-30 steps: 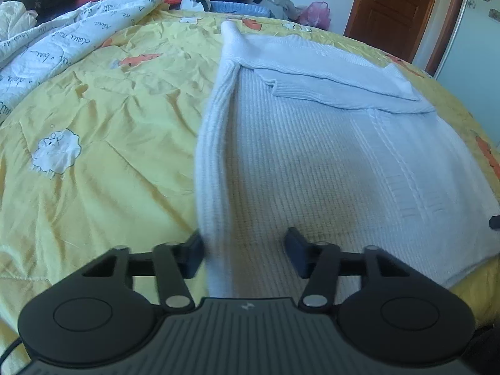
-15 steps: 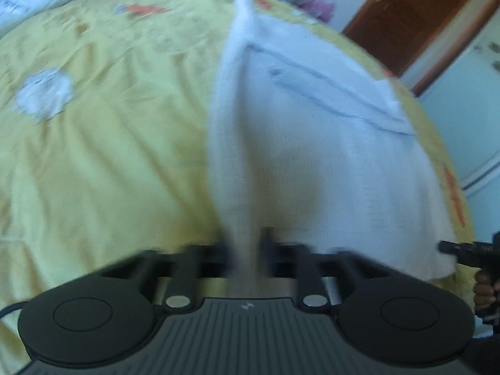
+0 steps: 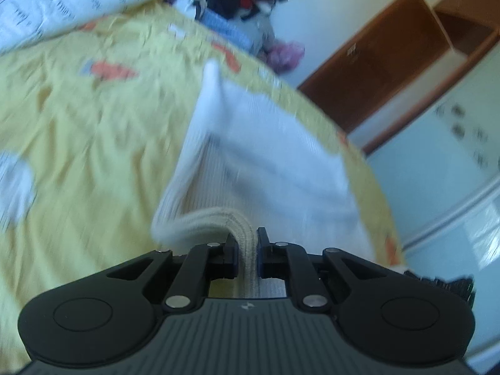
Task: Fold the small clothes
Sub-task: 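Lift the held side with both grippers and fold it over the cardigan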
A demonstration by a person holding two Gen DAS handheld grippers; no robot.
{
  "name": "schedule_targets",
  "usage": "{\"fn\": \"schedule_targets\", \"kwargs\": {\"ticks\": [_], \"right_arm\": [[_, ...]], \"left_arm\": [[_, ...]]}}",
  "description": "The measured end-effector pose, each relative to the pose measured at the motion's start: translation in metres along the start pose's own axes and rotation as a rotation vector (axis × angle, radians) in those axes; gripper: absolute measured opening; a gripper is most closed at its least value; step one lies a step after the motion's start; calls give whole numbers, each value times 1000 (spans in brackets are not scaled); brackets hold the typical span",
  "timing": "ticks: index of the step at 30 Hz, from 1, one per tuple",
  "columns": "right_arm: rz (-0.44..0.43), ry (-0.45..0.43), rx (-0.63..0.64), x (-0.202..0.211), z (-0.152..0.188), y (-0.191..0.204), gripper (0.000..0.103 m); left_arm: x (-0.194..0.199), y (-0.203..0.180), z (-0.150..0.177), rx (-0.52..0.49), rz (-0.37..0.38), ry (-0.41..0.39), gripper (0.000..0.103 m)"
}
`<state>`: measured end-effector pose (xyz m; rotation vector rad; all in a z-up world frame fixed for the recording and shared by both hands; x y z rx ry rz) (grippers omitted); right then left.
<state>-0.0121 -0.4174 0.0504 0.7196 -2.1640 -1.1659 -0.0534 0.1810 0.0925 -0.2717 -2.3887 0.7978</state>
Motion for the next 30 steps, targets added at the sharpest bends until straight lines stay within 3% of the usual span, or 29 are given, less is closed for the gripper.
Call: {"fn": "schedule_targets", "kwargs": {"ticks": [3, 8, 14, 19, 25, 26, 27, 29, 30], "right_arm": [[-60, -72, -1, -26, -35, 2, 17], [-89, -138, 1, -87, -98, -5, 17], [8, -166, -45, -174, -166, -42, 17], [162, -103, -108, -240, -172, -93, 17], [108, -112, -234, -250, -181, -110, 19], [78, -139, -263, -251, -182, -111, 23], [70, -179, -297, -252, -183, -117, 43], [101, -234, -365, -249, -182, -131, 70], [104, -264, -401, -244, -179, -134, 71]], "left_arm": [[-27, -8, -35, 9, 16, -52, 10], [-88, -24, -94, -43, 17, -109, 10], [-177, -16, -157, -43, -48, -154, 10], [-251, 4, -152, -55, -191, -70, 10], [-267, 16, -168, -6, -162, -86, 11], [-271, 19, -172, 13, -146, -102, 11], [-277, 22, -173, 19, -142, -101, 12], [-291, 34, -170, 89, -165, -25, 15], [-291, 37, -167, 140, -148, -9, 17]]}}
Point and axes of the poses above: each gripper's, at about its wrist camera, not at the fingertips, and x roughly against the way its jaws point, y to its left, z to its underside, the point moved 2 cm from there along -x, roughly the way its jaws point, and after that the axes turned 11 degrees about -y, right-handed, at the moved point
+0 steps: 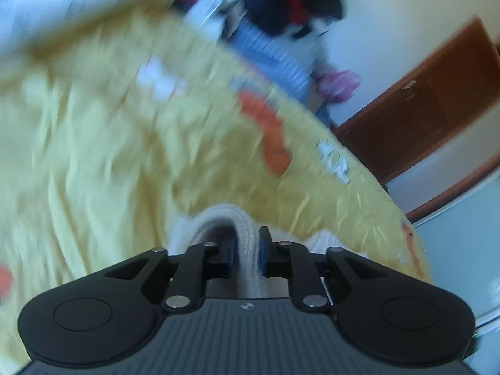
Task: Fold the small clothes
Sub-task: 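Lift the held side with both grippers and fold it over the cardigan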
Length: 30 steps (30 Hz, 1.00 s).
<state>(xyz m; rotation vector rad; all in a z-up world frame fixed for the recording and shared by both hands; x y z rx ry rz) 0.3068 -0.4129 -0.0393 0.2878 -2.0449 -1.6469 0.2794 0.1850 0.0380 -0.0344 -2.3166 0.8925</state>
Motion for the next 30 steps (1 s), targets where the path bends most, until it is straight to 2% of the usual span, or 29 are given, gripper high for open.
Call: {"fn": "schedule_targets", "kwargs": {"ticks": [2, 3, 4, 6, 8, 11, 14, 17, 19, 21, 23, 27, 29, 30], "right_arm": [[-33, -2, -3, 16, 4, 2, 72], [-47, 0, 32, 27, 7, 7, 71], [-59, 0, 79, 40, 11, 13, 71], [-60, 3, 161, 70, 18, 21, 71], [-67, 2, 201, 102, 29, 22, 70], [-42, -11, 225, 145, 46, 14, 70], [7, -21, 248, 175, 64, 4, 70], [42, -6, 252, 198, 88, -6, 70], [64, 22, 234, 201, 100, -14, 70], [90, 31, 226, 198, 108, -20, 72], [70, 16, 239, 189, 113, -18, 71], [92, -51, 218, 157, 113, -10, 73], [122, -77, 231, 143, 116, -5, 73], [144, -84, 254, 136, 119, -3, 71]], "left_arm": [[20, 6, 7, 63, 97, -22, 27], [34, 6, 9, 57, 119, -43, 39], [53, 6, 11, 34, 126, -82, 60], [90, 7, 17, -13, 77, -196, 82], [119, 8, 29, -50, 20, -271, 83], [142, 13, 63, -50, -11, -255, 83], [149, 17, 101, -59, -47, -236, 83], [150, 25, 131, -5, -49, -207, 83], [143, 27, 146, 40, -32, -171, 83], [140, 22, 151, 47, -16, -212, 83], [130, 23, 149, 114, 18, -224, 83], [112, 21, 142, 180, -1, -292, 83], [107, 18, 140, 194, -38, -307, 75], [105, 18, 139, 192, -75, -306, 56]]}}
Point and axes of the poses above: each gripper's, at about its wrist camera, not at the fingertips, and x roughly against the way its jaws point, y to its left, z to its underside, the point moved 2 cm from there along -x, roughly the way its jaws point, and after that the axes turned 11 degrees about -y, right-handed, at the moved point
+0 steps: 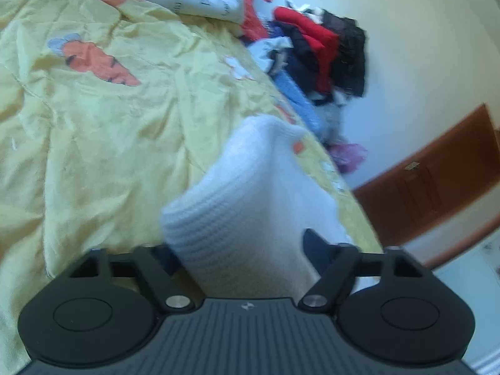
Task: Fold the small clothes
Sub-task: 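Lift the held side with both grippers and fold it over the cardigan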
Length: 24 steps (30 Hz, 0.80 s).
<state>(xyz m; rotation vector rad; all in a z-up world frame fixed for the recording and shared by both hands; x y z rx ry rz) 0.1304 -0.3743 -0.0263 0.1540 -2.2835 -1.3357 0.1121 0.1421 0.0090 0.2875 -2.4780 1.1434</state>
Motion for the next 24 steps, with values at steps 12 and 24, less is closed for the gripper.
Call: {"fn": "schedule_targets", "kwargs": {"ticks": [12, 24], "right_arm": [[-12, -61, 158, 21, 0, 44, 26], [84, 144, 176, 133, 43, -14, 43]], "left_arm": [[32, -38, -20, -195, 46, 46, 20], [136, 50, 33, -224, 58, 212, 27]]}}
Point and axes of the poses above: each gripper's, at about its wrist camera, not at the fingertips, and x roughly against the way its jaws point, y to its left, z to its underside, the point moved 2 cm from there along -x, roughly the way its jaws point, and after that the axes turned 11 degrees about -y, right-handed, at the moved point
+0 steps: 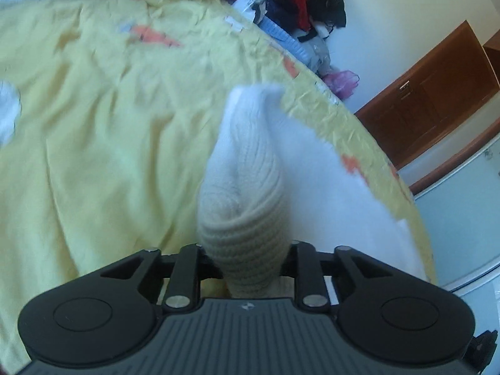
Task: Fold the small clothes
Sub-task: 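Lift the held side with both grippers and fold it over the cardigan, then open both grippers and withdraw from the folded cardigan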
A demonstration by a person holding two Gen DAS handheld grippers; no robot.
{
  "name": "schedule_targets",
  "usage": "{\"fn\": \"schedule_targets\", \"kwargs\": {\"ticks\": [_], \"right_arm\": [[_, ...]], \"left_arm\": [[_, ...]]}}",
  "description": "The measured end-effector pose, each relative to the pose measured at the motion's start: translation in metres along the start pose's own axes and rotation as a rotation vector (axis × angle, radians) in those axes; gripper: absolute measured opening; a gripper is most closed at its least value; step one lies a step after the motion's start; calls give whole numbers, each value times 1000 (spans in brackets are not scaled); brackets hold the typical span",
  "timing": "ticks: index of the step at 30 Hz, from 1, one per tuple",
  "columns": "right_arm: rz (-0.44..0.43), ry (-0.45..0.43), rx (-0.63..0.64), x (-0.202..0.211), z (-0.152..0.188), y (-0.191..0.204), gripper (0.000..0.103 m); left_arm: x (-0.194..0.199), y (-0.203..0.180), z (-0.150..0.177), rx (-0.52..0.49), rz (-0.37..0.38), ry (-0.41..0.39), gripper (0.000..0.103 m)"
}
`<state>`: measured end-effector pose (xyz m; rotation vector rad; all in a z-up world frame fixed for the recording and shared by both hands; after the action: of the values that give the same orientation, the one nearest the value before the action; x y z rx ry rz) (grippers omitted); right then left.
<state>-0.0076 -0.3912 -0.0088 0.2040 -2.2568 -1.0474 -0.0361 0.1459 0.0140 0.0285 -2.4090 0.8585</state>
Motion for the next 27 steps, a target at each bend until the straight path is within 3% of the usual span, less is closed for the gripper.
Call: {"fn": "schedule_targets", "kwargs": {"ticks": [5, 7, 9, 11, 12, 16, 22, 24, 25, 26, 27], "right_arm": [[17, -71, 14, 30, -31, -4, 68], [25, -176, 72, 48, -53, -4, 72], [58, -221, 141, 48, -73, 0, 72], [65, -229, 213, 33, -91, 11, 71], [53, -225, 265, 21, -98, 21, 71], [14, -148, 437, -43, -119, 57, 71], [49, -28, 553, -122, -129, 79, 71], [72, 7, 556, -140, -129, 79, 70], [54, 20, 562, -147, -126, 83, 69], [32, 33, 573, -154, -121, 87, 57], [22, 50, 587, -158, -119, 87, 41]], "left_arm": [[30, 5, -26, -63, 50, 29, 44], [54, 7, -43, -158, 12, -67, 55], [71, 3, -63, -251, -89, -230, 72], [69, -8, -78, -316, -147, -331, 75], [58, -20, -86, -366, -175, -339, 75], [-8, -67, -94, -569, -237, -284, 75], [-107, -103, -91, -644, -166, -86, 75], [-134, -106, -89, -657, -184, -35, 73], [-146, -106, -88, -662, -196, -12, 69], [-159, -104, -87, -663, -196, 24, 58], [-169, -102, -86, -662, -199, 57, 29]]}}
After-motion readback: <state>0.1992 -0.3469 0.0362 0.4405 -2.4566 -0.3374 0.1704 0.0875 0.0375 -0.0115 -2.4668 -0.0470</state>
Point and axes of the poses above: each gripper's, at about its wrist camera, not at the fingertips, and x roughly against the way its jaws point, y to its left, z to its underside, the point moved 2 cm from there along -x, roughly the way its jaws point, and after that the axes turned 11 degrees about -y, right-handed, at the moved point
